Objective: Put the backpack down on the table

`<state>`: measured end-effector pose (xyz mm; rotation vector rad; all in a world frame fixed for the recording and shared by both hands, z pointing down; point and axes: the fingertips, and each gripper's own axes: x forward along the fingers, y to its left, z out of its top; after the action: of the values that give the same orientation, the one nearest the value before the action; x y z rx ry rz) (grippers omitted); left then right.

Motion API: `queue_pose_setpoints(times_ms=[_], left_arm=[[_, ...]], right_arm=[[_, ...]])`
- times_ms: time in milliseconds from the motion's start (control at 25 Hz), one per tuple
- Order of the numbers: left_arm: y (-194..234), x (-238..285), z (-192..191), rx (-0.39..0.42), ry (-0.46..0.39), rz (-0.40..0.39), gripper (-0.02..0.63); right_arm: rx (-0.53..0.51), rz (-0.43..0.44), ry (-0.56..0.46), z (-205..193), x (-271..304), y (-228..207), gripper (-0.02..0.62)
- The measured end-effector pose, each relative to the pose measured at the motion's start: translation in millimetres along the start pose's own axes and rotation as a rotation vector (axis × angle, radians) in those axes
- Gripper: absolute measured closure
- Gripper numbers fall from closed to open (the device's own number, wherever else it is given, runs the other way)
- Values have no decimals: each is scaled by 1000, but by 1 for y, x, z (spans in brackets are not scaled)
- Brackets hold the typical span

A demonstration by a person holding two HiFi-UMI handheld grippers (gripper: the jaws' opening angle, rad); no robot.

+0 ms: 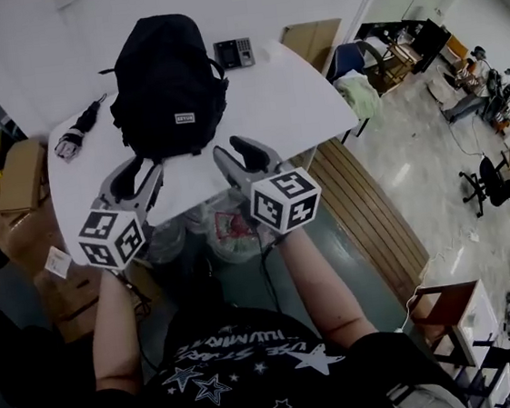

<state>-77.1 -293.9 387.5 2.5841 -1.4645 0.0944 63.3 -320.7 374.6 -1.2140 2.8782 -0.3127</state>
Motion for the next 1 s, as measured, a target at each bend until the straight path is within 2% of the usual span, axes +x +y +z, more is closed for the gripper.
queue_pose_setpoints(times_ms=[120, 160, 280, 320, 440, 520, 760, 1000], left_arm=[[-21, -19, -13, -15, 11, 20, 446], [-27, -24, -18, -20, 17, 25, 489], [-44, -42, -35, -31, 40, 32, 536], [-49, -47, -40, -35, 48, 31, 557], [-60, -56, -54, -59, 79, 15, 560], [-68, -60, -66, -74, 105, 1, 592], [-77, -67, -81, -81, 126, -38, 592], [-75, -102, -93, -98, 157, -92, 598]], right_arm=[[-11, -12, 25, -16, -22, 13, 505], [-14, -14, 32, -22, -29, 17, 528], [8, -2, 41, -36, -46, 29, 569], [15, 3, 42, -40, -50, 34, 571], [30, 7, 52, -50, -61, 43, 589], [42, 9, 68, -60, -69, 47, 591], [42, -28, 98, -79, -80, 49, 594], [60, -75, 101, -86, -85, 81, 594]])
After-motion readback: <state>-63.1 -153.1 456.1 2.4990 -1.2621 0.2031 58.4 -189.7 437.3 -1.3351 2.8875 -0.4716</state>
